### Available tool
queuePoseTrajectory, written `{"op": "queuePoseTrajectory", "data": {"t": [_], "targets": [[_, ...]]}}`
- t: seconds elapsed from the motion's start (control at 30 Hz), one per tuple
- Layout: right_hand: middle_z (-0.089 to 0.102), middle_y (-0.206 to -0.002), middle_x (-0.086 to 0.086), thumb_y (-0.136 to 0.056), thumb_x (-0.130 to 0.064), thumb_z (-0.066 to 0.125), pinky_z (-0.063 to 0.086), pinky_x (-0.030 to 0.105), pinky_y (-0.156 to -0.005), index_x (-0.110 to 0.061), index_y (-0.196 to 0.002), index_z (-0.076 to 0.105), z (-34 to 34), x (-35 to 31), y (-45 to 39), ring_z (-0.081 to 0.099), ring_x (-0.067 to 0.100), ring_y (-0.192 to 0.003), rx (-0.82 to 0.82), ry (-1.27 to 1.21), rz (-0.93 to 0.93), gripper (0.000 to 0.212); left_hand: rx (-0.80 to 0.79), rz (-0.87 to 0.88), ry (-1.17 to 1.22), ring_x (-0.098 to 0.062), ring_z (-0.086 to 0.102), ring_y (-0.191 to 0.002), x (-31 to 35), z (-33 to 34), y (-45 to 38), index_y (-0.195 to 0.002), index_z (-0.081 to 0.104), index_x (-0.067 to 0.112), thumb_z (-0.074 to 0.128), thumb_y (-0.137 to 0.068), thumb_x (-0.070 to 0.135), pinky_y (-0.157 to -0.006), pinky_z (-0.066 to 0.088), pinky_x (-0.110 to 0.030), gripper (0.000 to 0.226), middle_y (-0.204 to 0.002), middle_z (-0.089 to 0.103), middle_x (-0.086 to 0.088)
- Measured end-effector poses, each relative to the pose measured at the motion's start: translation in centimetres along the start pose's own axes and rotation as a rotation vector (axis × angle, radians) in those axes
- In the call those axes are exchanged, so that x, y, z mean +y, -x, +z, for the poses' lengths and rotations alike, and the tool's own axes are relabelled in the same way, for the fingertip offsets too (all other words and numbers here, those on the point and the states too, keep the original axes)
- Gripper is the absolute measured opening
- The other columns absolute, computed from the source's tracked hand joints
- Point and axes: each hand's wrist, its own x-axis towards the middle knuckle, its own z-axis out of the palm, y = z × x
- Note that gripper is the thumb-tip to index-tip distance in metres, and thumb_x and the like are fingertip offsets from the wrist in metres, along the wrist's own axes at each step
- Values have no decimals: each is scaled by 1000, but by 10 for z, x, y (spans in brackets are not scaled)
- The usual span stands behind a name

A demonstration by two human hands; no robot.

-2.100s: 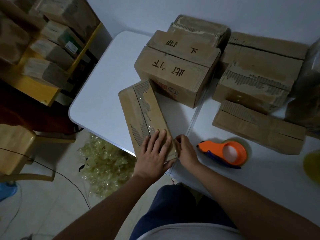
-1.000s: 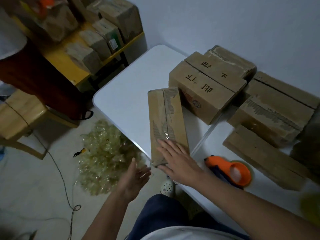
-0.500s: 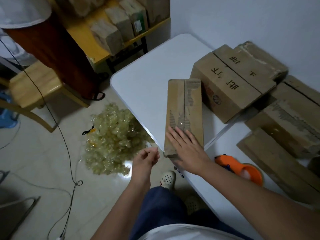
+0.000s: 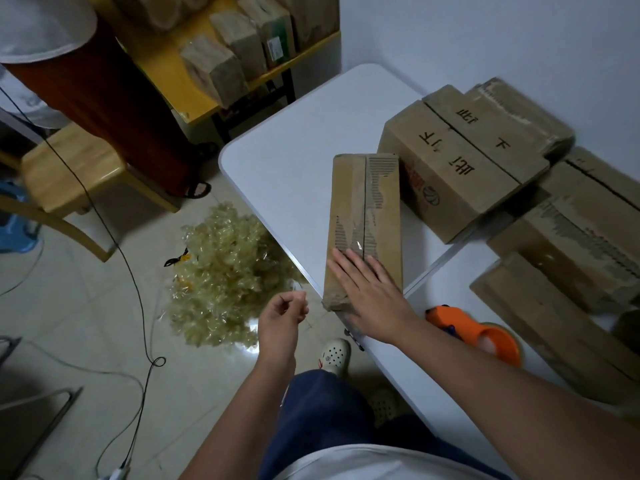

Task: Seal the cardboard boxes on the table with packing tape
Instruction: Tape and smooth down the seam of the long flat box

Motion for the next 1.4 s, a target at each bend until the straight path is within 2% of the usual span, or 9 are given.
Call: {"op": "queuePoseTrajectory", "data": {"t": [0.23, 0.33, 0.47, 0.7, 0.9, 1.0, 1.07, 1.23, 1.4], "targets": [[-17, -162, -2, -89, -56, 50, 3, 45, -121, -19, -154, -11, 1, 2, 0, -15, 18, -149, -7, -9, -14, 96, -39, -20, -52, -12, 56, -72, -16, -1, -19, -92, 69, 5, 66, -93, 17, -76, 49, -25, 12, -76, 62, -2], [-16, -162, -4, -90, -74, 25, -2, 42, -122, -20, -155, -8, 1, 1, -1, -16, 15, -148, 14, -24, -2, 91, -100, -40, -50, -15, 56, -75, -20, 2, -26, -93, 67, 3, 66, -93, 15, -78, 48, -27, 12, -79, 62, -5], [-10, -163, -4, -98, -61, 9, 5, 44, -121, -21, -156, -2, 2, -2, -2, -11, 15, -149, 51, -38, 24, 71, -156, -61, -39, -15, 55, -74, -24, 11, -31, -97, 65, -3, 65, -94, 13, -79, 49, -29, 17, -81, 60, -8], [-12, -162, -2, -99, -58, 6, 3, 44, -121, -19, -155, -5, 1, -5, -2, -13, 17, -149, 49, 4, 31, 69, -213, -15, -81, -14, 56, -74, -25, 21, -33, -87, 62, 7, 57, -97, 6, -78, 48, -27, 11, -75, 62, -3], [-12, -162, -2, -100, -57, 7, 3, 45, -121, -19, -155, -3, 1, -7, -1, -13, 17, -149, 44, -3, 41, 68, -157, 76, -320, 8, 54, -74, -32, 26, -32, -107, 50, 12, 48, -103, 20, -69, 45, -7, 9, -108, 47, 1], [-11, -162, -2, -100, -57, 9, 3, 45, -121, -19, -155, -2, 1, -6, -2, -13, 17, -149, 40, -2, 43, 68, -192, 103, -376, -1, 51, -77, -30, 35, -35, -108, 48, 0, 40, -104, 10, -67, 43, -10, 13, -102, 49, -10], [-10, -163, -2, -100, -57, 9, 2, 44, -121, -20, -156, -1, 1, -6, -2, -13, 16, -149, 39, 1, 44, 68, -180, 39, -370, -13, 51, -79, -24, 41, -39, -104, 49, -1, 40, -102, 3, -69, 45, -21, 10, -96, 52, -12], [-10, -162, -3, -99, -59, 9, 0, 44, -121, -21, -155, -3, 3, -3, -3, -13, 16, -149, 41, -17, 32, 69, 11, -57, -274, -18, 62, -89, -17, 17, -37, -96, 67, 9, 53, -98, 7, -86, 50, -34, 14, -99, 69, -5], [-5, -163, -2, -100, -57, 10, 3, 44, -121, -19, -156, 1, 5, -4, -3, -7, 17, -150, 65, -28, 38, 68, -249, 18, -366, -1, 68, -86, 4, 21, -9, -88, 75, 38, 45, -92, -5, -75, 53, -13, 53, -90, 76, 14]]}}
